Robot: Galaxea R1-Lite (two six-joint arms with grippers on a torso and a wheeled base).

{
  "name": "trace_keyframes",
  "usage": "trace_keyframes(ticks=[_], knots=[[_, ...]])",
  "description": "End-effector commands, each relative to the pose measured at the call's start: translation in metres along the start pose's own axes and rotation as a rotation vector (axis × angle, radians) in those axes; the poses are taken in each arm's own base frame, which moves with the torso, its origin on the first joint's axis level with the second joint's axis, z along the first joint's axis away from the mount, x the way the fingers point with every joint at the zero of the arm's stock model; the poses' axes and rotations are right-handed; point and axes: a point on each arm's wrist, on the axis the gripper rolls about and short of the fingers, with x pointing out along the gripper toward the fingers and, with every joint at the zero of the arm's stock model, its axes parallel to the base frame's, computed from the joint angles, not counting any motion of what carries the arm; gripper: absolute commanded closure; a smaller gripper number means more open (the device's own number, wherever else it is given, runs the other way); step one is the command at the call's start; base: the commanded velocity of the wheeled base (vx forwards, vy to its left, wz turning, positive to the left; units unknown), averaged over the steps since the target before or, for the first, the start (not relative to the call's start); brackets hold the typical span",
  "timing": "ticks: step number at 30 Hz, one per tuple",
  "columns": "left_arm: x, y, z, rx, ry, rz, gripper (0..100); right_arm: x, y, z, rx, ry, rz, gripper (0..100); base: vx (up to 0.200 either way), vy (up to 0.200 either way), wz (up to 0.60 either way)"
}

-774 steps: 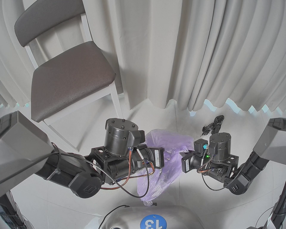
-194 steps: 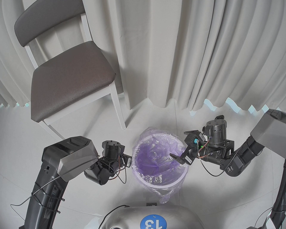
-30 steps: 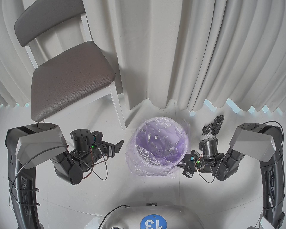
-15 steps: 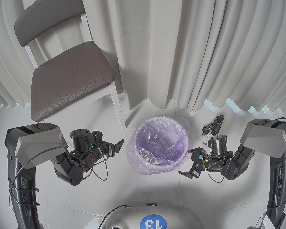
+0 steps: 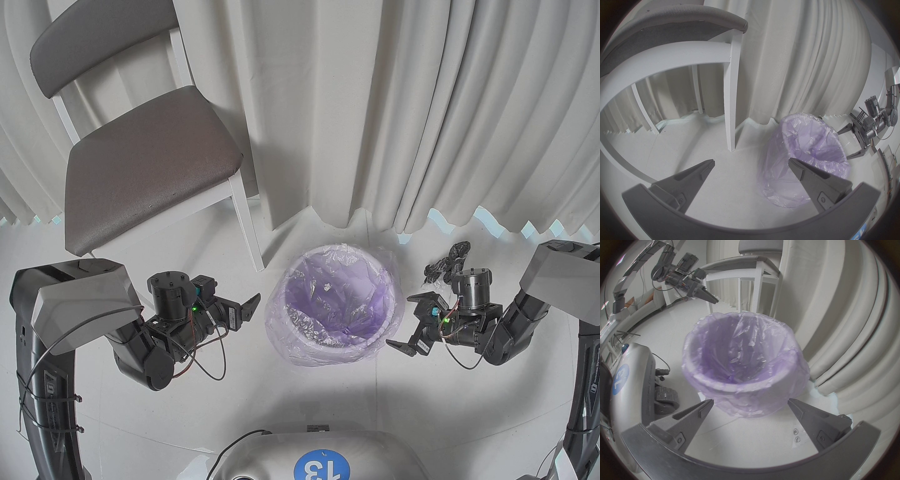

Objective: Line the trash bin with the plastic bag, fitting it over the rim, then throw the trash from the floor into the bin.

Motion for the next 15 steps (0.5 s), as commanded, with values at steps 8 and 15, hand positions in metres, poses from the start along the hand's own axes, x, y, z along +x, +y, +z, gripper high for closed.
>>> trace_keyframes(ticks=[8, 15], knots=[[0.001, 0.001, -0.002, -0.001, 0.007, 0.003, 0, 0.01, -0.051, -0.021, 0.028, -0.008, -0.142, 0, 0.0, 0.0, 0.0], [0.002, -0.001, -0.006, 0.001, 0.016, -0.003, 0, 0.01, -0.057, -0.023, 0.03, -0.011, -0.158, 0, 0.0, 0.0, 0.0]])
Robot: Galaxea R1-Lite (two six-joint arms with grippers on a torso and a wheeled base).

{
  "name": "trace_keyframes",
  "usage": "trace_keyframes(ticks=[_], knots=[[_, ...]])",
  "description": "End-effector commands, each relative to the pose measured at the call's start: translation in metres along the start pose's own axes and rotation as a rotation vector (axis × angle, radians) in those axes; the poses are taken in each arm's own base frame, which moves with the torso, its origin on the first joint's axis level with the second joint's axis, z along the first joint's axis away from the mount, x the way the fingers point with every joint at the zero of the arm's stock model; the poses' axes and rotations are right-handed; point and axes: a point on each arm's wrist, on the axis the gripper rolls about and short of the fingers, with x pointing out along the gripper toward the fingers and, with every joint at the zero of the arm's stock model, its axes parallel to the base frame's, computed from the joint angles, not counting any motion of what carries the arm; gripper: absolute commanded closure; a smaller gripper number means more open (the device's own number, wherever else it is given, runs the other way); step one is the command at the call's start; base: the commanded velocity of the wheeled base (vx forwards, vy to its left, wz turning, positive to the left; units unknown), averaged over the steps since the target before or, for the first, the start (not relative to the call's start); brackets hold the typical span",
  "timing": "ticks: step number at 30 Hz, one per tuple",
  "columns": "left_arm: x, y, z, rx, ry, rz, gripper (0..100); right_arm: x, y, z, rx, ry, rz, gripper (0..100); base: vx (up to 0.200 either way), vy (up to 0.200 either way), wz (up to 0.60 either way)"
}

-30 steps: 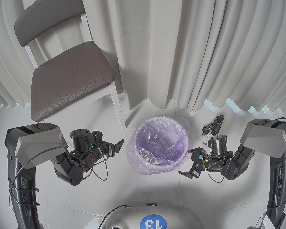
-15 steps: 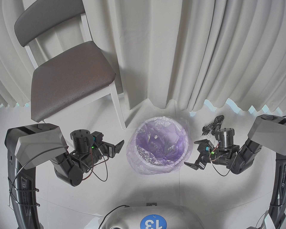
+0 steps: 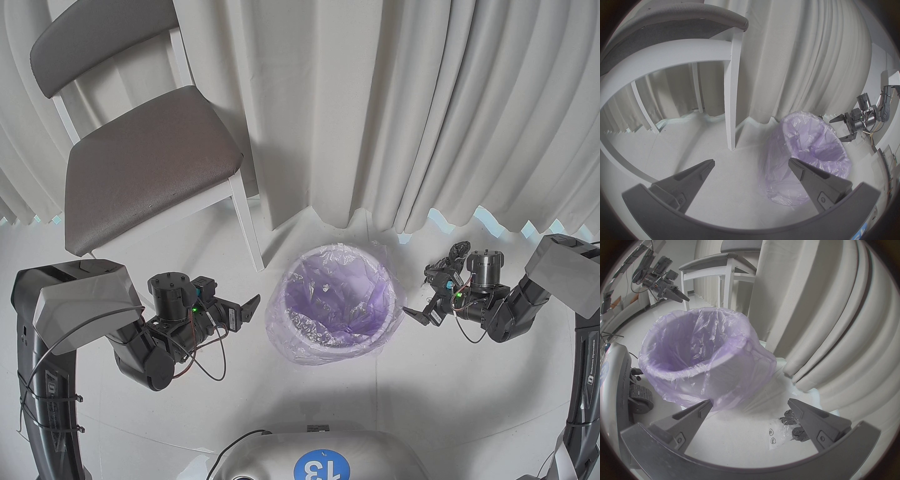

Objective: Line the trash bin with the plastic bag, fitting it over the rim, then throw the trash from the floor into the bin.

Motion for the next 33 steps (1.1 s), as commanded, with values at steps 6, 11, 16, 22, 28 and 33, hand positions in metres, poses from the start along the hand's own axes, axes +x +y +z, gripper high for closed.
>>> trace_keyframes(ticks=[6, 11, 16, 22, 28, 33], knots=[[0.001, -0.001, -0.002, 0.0, 0.007, -0.002, 0, 0.02, 0.006, -0.001, 0.015, -0.017, 0.004, 0, 0.0, 0.0, 0.0], [0.001, -0.001, -0.004, 0.0, 0.01, -0.004, 0, 0.045, 0.025, -0.006, 0.028, -0.025, 0.037, 0, 0.0, 0.0, 0.0], [0.002, -0.001, -0.004, 0.0, 0.01, -0.003, 0, 0.059, 0.039, -0.018, 0.03, -0.009, 0.058, 0, 0.0, 0.0, 0.0], [0.002, 0.0, -0.004, 0.0, 0.008, -0.001, 0, 0.061, 0.044, -0.027, 0.035, 0.014, 0.064, 0, 0.0, 0.0, 0.0], [0.001, -0.002, -0.005, 0.0, 0.016, -0.006, 0, 0.028, 0.025, 0.001, 0.003, -0.022, 0.025, 0, 0.0, 0.0, 0.0], [0.002, -0.009, -0.012, 0.008, 0.037, -0.023, 0, -0.016, 0.013, 0.038, -0.074, -0.072, -0.011, 0, 0.0, 0.0, 0.0]])
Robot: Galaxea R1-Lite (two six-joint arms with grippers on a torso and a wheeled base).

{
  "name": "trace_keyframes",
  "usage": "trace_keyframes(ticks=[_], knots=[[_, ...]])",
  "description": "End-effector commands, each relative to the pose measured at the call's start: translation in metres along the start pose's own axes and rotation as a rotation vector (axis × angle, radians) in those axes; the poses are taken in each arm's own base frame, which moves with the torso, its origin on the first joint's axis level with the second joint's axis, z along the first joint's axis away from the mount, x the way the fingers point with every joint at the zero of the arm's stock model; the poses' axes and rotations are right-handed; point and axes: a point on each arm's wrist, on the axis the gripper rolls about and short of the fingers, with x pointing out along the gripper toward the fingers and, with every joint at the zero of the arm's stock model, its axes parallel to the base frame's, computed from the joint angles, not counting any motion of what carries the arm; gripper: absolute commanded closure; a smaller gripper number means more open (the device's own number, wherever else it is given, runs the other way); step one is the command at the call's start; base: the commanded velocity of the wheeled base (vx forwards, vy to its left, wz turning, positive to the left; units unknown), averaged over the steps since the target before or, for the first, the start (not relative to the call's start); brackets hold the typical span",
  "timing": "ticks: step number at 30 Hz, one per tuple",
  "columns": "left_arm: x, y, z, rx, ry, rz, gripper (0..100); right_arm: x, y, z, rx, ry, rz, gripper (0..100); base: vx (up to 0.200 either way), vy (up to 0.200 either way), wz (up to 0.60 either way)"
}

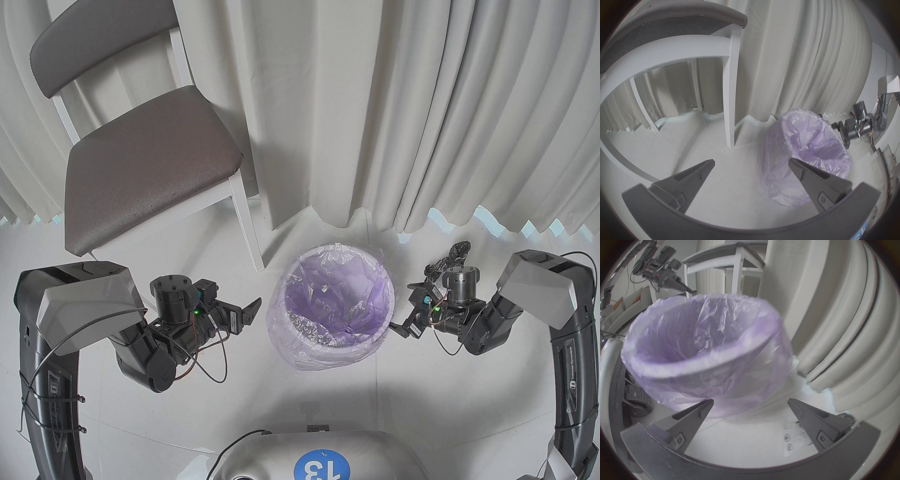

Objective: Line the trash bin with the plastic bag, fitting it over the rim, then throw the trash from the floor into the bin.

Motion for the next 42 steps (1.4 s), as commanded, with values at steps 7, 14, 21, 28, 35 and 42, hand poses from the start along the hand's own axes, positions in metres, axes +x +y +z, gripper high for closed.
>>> trace_keyframes(ticks=[7, 14, 21, 28, 35, 42], knots=[[-0.001, -0.006, -0.005, 0.021, 0.016, -0.014, 0, -0.073, -0.002, 0.078, -0.106, -0.131, -0.027, 0, 0.0, 0.0, 0.0], [-0.002, -0.007, -0.005, 0.024, 0.007, -0.016, 0, -0.054, 0.038, 0.108, -0.152, -0.204, 0.046, 0, 0.0, 0.0, 0.0], [-0.002, -0.009, -0.008, 0.025, 0.017, -0.021, 0, -0.014, 0.06, 0.099, -0.158, -0.182, 0.049, 0, 0.0, 0.0, 0.0], [-0.006, -0.013, -0.011, 0.045, 0.026, -0.034, 0, 0.015, 0.07, 0.091, -0.159, -0.17, 0.04, 0, 0.0, 0.0, 0.0], [-0.007, -0.013, -0.011, 0.048, 0.024, -0.034, 0, 0.02, 0.1, 0.103, -0.165, -0.205, 0.082, 0, 0.0, 0.0, 0.0], [-0.009, -0.001, -0.003, 0.046, 0.005, -0.009, 0, 0.012, 0.119, 0.113, -0.182, -0.245, 0.111, 0, 0.0, 0.0, 0.0]])
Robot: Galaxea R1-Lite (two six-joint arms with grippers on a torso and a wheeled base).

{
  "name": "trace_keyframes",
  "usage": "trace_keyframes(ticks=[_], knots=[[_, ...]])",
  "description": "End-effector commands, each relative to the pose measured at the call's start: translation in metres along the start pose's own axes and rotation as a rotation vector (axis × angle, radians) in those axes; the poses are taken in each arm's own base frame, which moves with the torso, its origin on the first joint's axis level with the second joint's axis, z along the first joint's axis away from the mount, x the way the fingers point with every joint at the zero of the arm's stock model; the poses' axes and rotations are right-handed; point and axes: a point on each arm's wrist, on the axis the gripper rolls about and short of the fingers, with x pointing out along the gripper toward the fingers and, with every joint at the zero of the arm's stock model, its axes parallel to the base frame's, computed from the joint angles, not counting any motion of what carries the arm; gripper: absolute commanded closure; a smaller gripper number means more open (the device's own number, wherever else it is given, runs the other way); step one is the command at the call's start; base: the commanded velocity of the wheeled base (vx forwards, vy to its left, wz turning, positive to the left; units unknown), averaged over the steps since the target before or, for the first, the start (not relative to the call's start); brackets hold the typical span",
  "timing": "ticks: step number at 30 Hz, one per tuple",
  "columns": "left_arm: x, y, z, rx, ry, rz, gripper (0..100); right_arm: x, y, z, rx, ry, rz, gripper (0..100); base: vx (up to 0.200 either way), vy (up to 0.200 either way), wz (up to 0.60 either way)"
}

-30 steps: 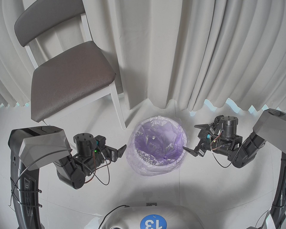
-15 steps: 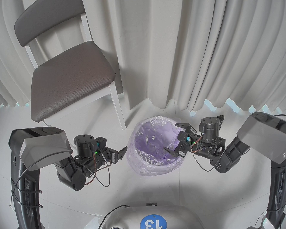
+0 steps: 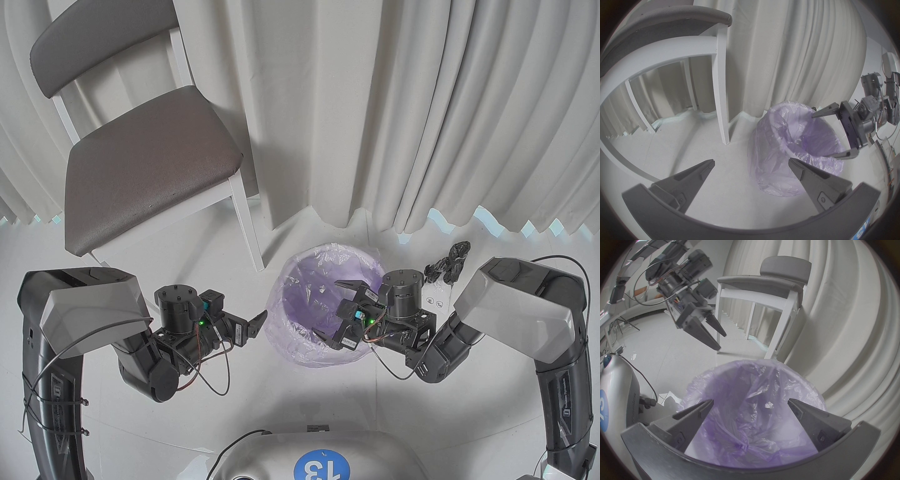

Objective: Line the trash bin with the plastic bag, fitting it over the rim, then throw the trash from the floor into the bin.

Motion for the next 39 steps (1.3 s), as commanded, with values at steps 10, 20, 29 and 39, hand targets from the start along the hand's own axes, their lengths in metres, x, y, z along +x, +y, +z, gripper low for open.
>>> trace_keyframes(ticks=[10, 20, 29, 39], knots=[[-0.004, 0.007, 0.006, -0.002, -0.016, -0.008, 0, -0.003, 0.027, 0.005, -0.011, -0.002, 0.065, 0, 0.0, 0.0, 0.0], [-0.003, 0.008, 0.004, -0.001, -0.011, -0.008, 0, 0.011, 0.03, -0.023, 0.006, 0.054, 0.058, 0, 0.0, 0.0, 0.0], [-0.003, 0.002, -0.006, 0.0, 0.023, -0.04, 0, 0.021, 0.035, -0.032, 0.01, 0.08, 0.056, 0, 0.0, 0.0, 0.0], [-0.007, -0.007, -0.034, 0.067, 0.091, -0.159, 0, 0.002, 0.031, -0.013, -0.004, 0.069, 0.062, 0, 0.0, 0.0, 0.0]])
